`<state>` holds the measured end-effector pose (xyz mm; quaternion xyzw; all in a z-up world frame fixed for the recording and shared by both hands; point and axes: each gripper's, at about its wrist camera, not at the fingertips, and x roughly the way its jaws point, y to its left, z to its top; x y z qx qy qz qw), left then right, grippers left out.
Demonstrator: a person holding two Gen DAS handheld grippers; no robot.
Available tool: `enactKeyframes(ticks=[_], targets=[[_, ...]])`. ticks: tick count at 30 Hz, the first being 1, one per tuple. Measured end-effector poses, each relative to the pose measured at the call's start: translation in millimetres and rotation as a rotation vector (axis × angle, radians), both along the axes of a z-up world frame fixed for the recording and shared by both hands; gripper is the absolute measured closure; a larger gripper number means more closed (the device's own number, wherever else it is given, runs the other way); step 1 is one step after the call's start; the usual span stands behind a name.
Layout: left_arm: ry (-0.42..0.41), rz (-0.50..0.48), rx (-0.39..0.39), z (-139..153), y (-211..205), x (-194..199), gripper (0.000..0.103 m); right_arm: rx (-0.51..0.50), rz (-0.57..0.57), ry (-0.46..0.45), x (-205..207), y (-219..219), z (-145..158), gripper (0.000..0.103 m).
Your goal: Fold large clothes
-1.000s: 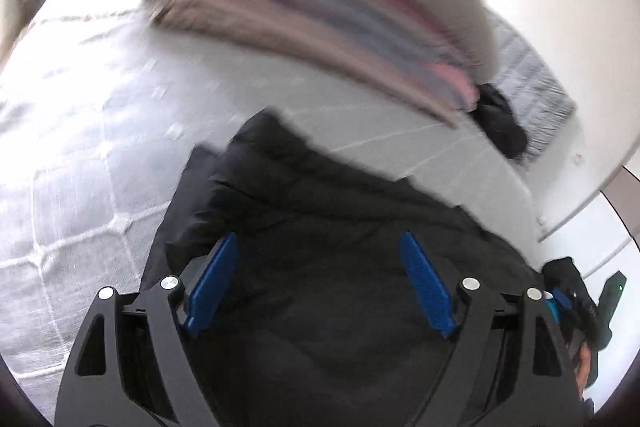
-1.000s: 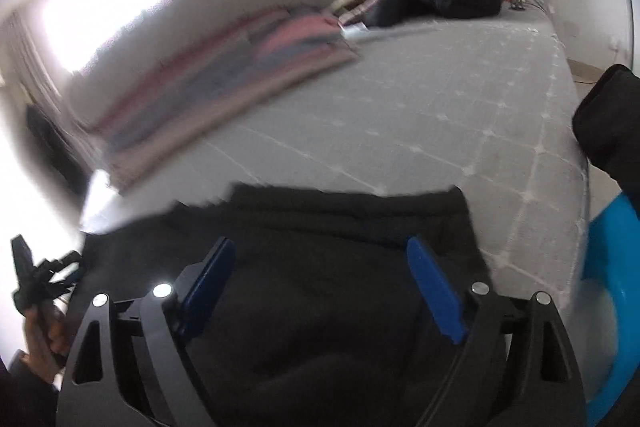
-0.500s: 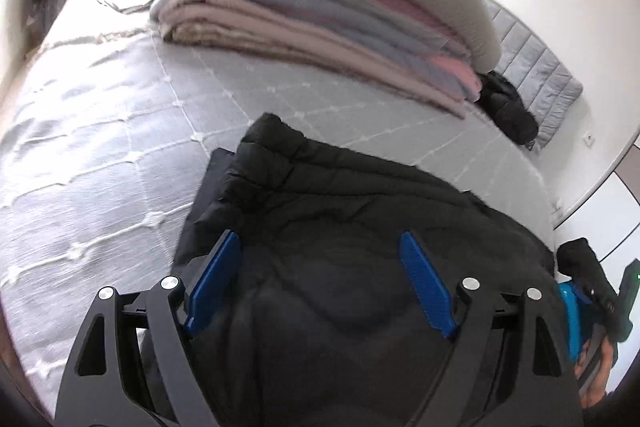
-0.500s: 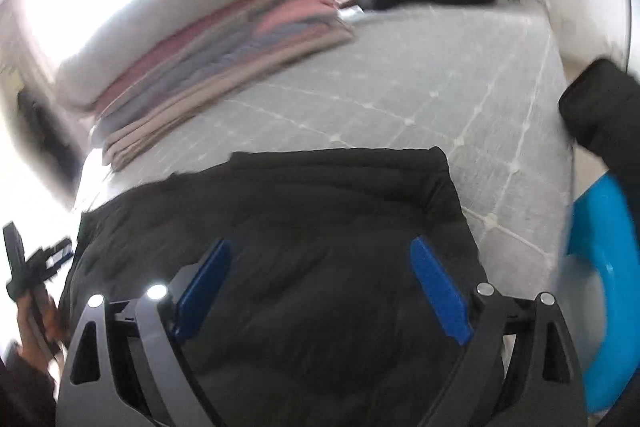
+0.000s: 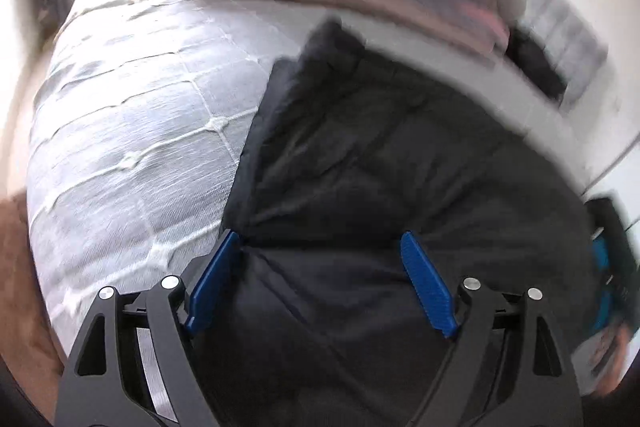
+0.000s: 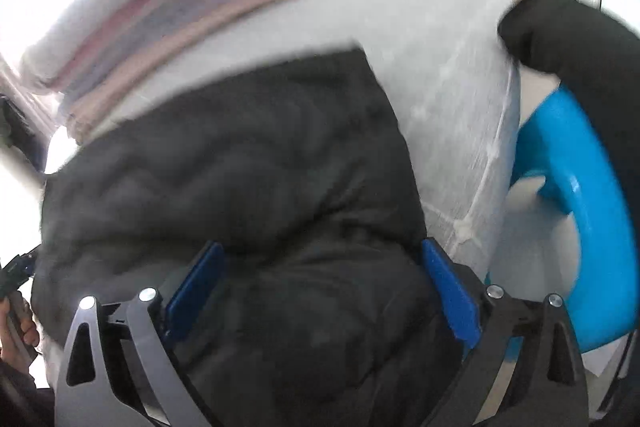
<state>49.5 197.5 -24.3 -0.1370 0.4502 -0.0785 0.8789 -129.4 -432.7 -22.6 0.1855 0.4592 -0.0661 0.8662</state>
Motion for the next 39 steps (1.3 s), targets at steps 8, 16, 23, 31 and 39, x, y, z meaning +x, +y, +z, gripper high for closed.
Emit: enactKeyframes(ticks=[8,16,23,31,39], targets=[[0.013,-0.114,0.081,0.2,-36.4,-44.6,0.023,-0.07,0.228,0.085,4.8,78.1,-4.0,0.007],[0.028,-0.108,-0.005,3.4,-24.4,-49.4,0.024,0.037,0.052,-0.029,-9.5,37.9,25.6,0.006],[-0.099,-0.041,-0.063,28.1,-17.1,-26.6,0.023,-0.025,0.018,-0.24,6.7,28.4,91.0,0.006],[-0.063,-0.024,0.003,-4.8,-31.4,40.4,0.023,-0.096,0.151,-0.063,135.0,81.2,7.9,0.006],[-0.039,-0.028,0.038,-14.2,-34.1,59.6,0.023,-0.053,0.193,-0.01,164.9,80.0,-6.1,0.006]])
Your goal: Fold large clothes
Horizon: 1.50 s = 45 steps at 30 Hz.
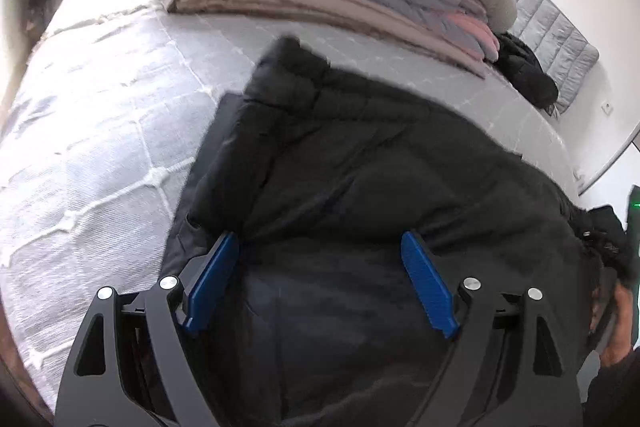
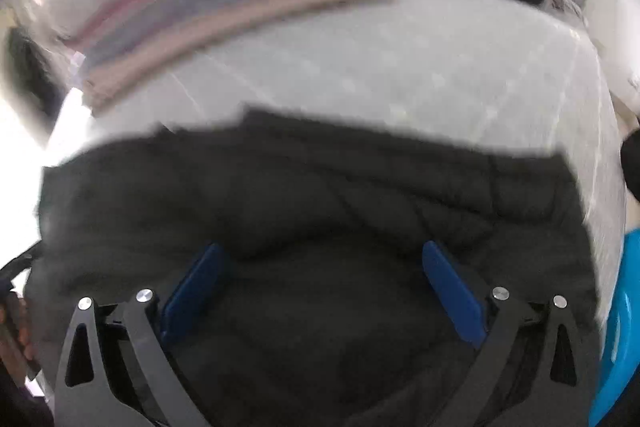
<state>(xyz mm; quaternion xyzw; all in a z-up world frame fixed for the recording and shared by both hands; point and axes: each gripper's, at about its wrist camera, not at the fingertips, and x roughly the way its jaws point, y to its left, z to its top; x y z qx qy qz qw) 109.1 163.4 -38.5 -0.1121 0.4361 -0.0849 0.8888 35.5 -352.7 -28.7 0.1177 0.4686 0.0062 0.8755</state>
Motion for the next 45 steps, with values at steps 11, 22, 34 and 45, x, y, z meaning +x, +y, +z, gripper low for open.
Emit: enactKeyframes(ticks=[11,22,34,45], targets=[[0.023,-0.012,0.039,-9.9,-7.3,8.1,0.023,0.046,-0.175,0.117,29.0,-60.8,-30.2,0.006],[-0.032,0.0,-0.011,24.3,25.6,-66.0,0.023,-0.036,-0.076,-0.015,-120.5,-30.2,16.7,0.006],[0.075,0.041,-0.26,24.0,77.0,-111.1,0.022,0.313,-0.127,0.012,-181.8,-84.9,25.7,0.006],[0.271,0.138,-0.609,-34.3,108.8,-164.7,0.019,0.859,-0.407,0.035,-270.3,-161.3,-56.7,0.006]])
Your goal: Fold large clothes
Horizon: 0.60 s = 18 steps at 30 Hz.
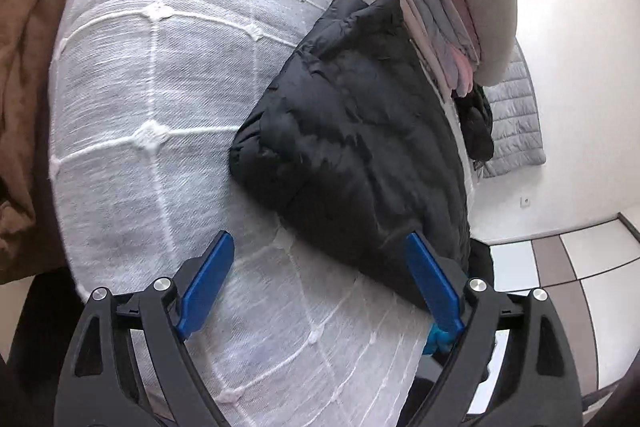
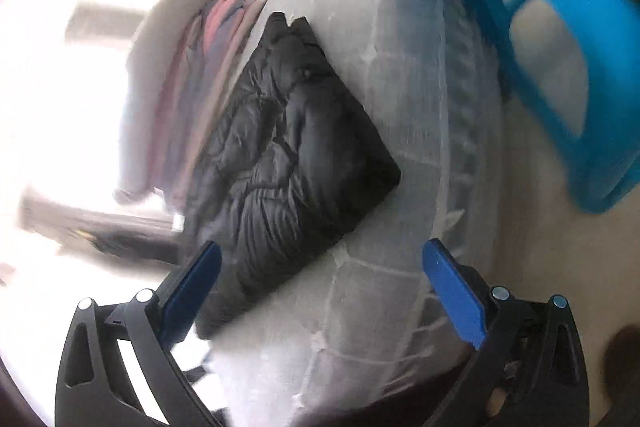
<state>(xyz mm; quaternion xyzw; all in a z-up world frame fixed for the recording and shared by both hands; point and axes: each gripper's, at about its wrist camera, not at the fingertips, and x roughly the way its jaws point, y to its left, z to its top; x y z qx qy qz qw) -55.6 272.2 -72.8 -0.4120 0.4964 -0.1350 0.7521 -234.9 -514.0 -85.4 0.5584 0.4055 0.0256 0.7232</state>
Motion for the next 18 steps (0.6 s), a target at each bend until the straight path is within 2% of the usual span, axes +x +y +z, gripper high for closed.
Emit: enactKeyframes(ticks=[4,7,8,13,16,17,18], targets=[[0.001,0.069,-0.029,-8.1,-1.4,5.0,0.019,0.144,-0.048,-0.03,5.6,-14.7,-21.7,0.006],[-0.018,0.085,-0.013,-6.8,-9.9,5.5,0.018,0.196,-0.082,-0.045,14.4,-21.3,-31.0,0.006],[-0.041,0.088,-0.038,-6.3,-12.3,4.6,0.018,0.211,-0.087,-0.065,16.8,-21.9,-30.5,0.006],[-0.057,0.105,-0.043,-5.6,-18.0,13.2,0.017,0.21,-0.077,-0.13,31.4,-21.5,-22.1,0.006],[-0.072,0.118,-0.055,-3.7,-21.2,19.3,0.017,0.175,-0.063,-0.151,44.1,-14.4,-14.3,0.009],[-0.067,0.114,-0.04,-4.0,-23.6,22.7,0.017,0.17,-0.059,-0.15,44.4,-12.2,-13.7,0.017],[-0.053,0.11,0.0,-4.5,-27.5,27.5,0.017,0.17,-0.051,-0.146,48.4,-10.4,-14.6,0.041]])
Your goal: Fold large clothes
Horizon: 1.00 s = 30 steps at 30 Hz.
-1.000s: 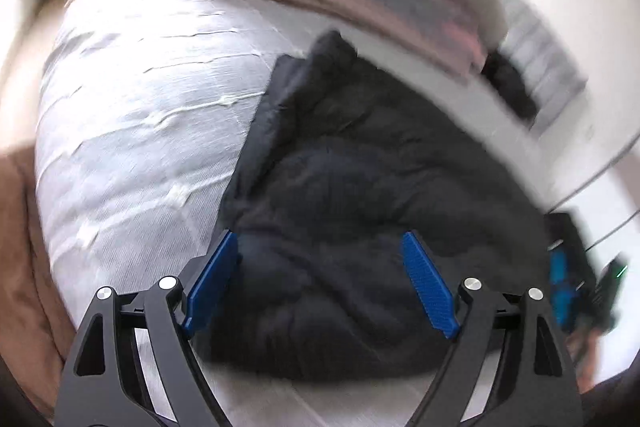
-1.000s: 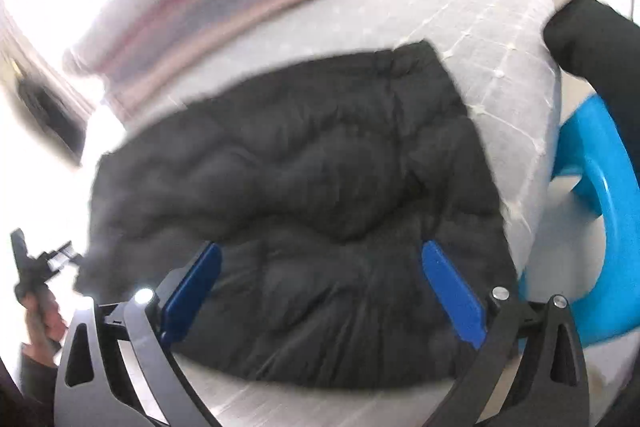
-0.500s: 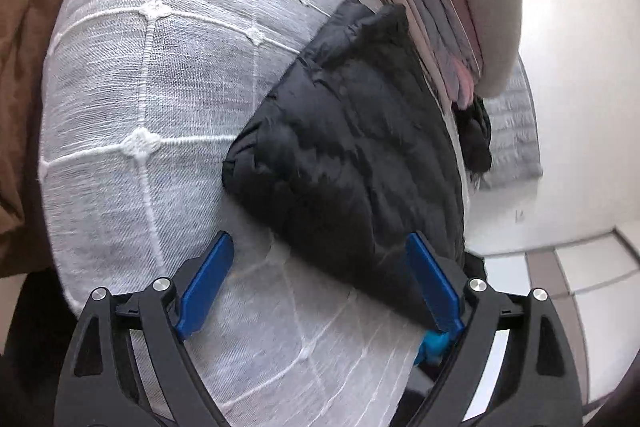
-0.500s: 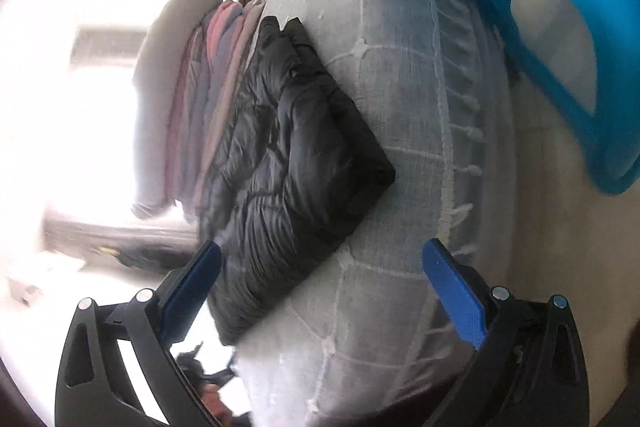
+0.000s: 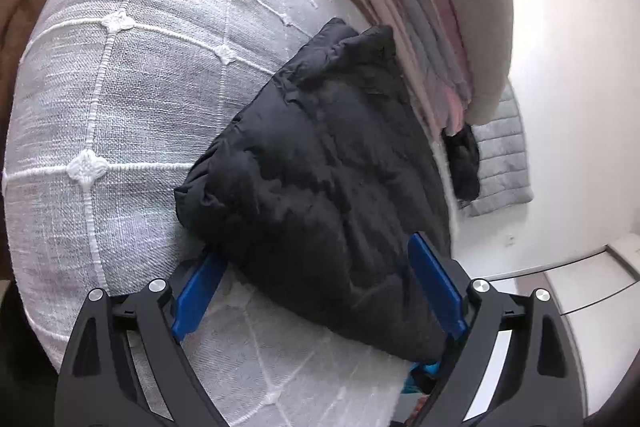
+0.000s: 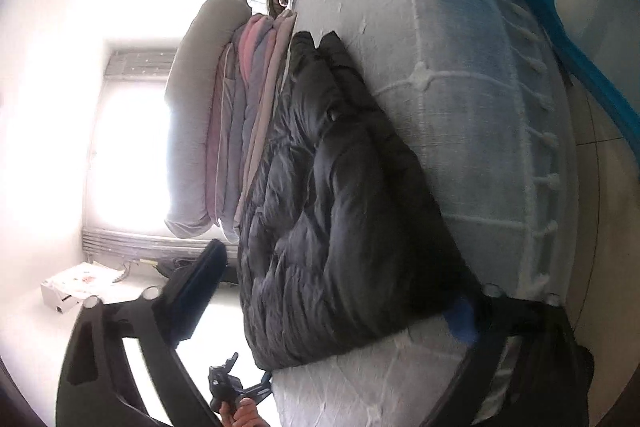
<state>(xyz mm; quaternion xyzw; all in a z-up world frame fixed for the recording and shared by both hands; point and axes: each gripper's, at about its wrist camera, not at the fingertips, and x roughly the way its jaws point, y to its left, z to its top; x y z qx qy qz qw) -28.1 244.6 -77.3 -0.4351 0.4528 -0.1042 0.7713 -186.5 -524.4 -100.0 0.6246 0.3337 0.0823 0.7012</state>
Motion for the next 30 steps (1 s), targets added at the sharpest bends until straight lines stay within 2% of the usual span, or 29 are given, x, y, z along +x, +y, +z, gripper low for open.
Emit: enactKeyframes(ticks=[2,4,6,7,8,9,11,14,18,21,22,24,25,26,28,29,30], targets=[[0.013,-0.006,0.052,-1.3,-5.6,4.9,0.02,-0.007,0.009,0.022,3.6,3.3,-3.0,0.07],[0.015,-0.004,0.064,-0.2,-7.1,8.1,0.021,-0.009,0.004,0.01,0.4,6.1,-6.7,0.074],[0.018,0.003,0.087,1.2,-7.0,9.8,0.042,-0.019,0.001,0.002,-2.1,6.6,-6.2,0.078],[0.019,0.003,0.089,0.4,-6.8,13.7,0.067,-0.018,0.0,-0.003,-2.6,6.8,-4.7,0.078],[0.021,-0.009,0.054,-2.0,-5.7,17.5,0.08,-0.022,0.001,-0.009,-2.4,7.4,-2.1,0.08],[0.015,-0.007,0.013,-3.2,-3.7,18.2,0.083,-0.026,0.002,-0.018,-3.5,8.4,1.0,0.08],[-0.025,-0.02,0.047,6.8,-4.8,17.3,0.091,-0.029,0.01,-0.043,-5.9,11.6,11.7,0.081],[-0.055,-0.028,0.077,22.3,0.3,7.6,0.093,-0.035,0.031,-0.08,-9.8,19.9,32.6,0.082],[-0.055,-0.024,0.024,39.1,19.1,-18.6,0.094,-0.031,0.074,-0.127,-41.4,32.9,61.1,0.083],[-0.046,-0.051,0.076,50.9,26.0,-43.9,0.091,-0.076,0.119,-0.117,-70.6,43.2,72.0,0.082],[-0.01,-0.063,0.102,45.2,27.2,-46.5,0.087,-0.096,0.144,-0.085,-76.8,45.6,68.9,0.08],[0.042,-0.068,0.109,29.8,25.4,-41.6,0.075,-0.119,0.154,-0.002,-83.7,43.7,54.7,0.066],[0.069,-0.044,0.075,17.5,28.5,-40.1,0.067,-0.122,0.136,0.04,-88.8,39.4,47.1,0.063],[0.077,-0.025,0.056,11.2,30.6,-40.8,0.064,-0.133,0.108,0.064,-95.2,34.7,45.8,0.061],[0.064,0.005,0.052,6.1,29.7,-41.0,0.056,-0.23,0.044,0.08,-106.5,27.0,61.3,0.048],[0.052,0.014,0.058,5.4,27.7,-38.9,0.053,-0.329,0.002,0.082,-111.7,24.4,79.2,0.038],[0.047,0.02,0.064,5.0,25.7,-35.4,0.051,-0.406,-0.023,0.072,-112.9,24.2,95.6,0.036]])
